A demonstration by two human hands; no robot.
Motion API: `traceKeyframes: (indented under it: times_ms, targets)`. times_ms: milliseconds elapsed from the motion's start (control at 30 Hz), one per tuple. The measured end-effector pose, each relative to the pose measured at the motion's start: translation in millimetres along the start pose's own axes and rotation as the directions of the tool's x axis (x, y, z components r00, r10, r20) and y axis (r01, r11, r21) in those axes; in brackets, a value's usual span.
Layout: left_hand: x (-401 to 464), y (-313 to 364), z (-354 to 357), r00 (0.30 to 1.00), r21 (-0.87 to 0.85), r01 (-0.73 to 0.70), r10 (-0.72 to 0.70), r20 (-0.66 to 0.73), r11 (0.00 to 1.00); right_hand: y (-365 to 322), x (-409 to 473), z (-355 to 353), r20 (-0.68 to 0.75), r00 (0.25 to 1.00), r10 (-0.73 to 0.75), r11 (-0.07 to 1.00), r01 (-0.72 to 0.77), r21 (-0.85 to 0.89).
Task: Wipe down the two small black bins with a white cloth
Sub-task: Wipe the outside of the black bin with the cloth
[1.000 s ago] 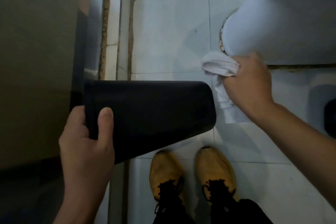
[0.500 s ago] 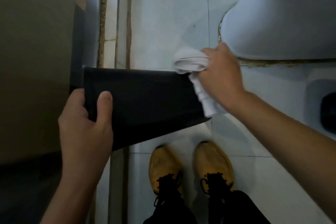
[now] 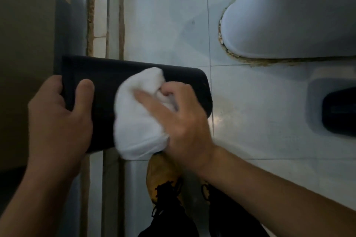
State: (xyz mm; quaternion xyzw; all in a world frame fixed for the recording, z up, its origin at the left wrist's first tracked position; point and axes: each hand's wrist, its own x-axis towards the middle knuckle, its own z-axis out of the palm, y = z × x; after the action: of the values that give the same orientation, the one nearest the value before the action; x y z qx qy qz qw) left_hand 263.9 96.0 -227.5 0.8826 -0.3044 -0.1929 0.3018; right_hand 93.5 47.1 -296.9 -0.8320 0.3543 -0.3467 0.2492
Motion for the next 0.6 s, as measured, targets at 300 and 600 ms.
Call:
traceKeyframes:
  times_ms: [300, 600]
  targets:
    - [-1.9, 14.8, 2.4, 0.999, -0.058, -0.032, 0.032, 0.006, 0.998, 94.1, -25.3, -52.6, -0.113, 0.906, 0.407, 0.887, -0.422, -0.189]
    - [7.4, -1.9, 6.0, 0.999, -0.023, 0.016, -0.016, 0.030, 1.000, 19.5, -17.1, -13.6, 0.020, 0.999, -0.032, 0.998, 0.033, -0.058]
